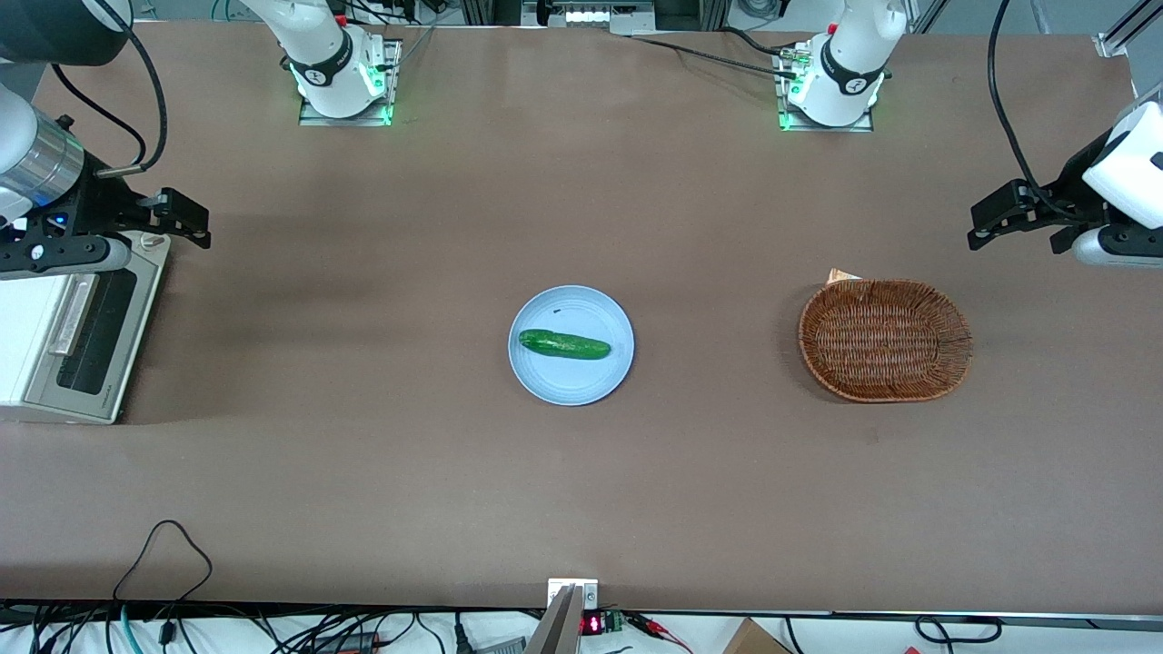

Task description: Open oven door with right arm only

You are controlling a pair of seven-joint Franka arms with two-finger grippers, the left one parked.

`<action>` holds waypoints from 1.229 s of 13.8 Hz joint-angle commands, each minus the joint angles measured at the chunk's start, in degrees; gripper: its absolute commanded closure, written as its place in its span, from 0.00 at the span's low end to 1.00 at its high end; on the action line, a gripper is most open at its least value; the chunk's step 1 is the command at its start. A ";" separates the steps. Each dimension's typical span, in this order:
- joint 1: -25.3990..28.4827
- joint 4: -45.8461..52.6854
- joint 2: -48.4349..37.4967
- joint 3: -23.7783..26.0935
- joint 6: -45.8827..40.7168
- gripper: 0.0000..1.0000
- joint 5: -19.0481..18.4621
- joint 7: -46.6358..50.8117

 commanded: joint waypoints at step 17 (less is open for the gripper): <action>-0.77 1.17 0.57 0.45 -2.18 0.02 -0.01 -0.38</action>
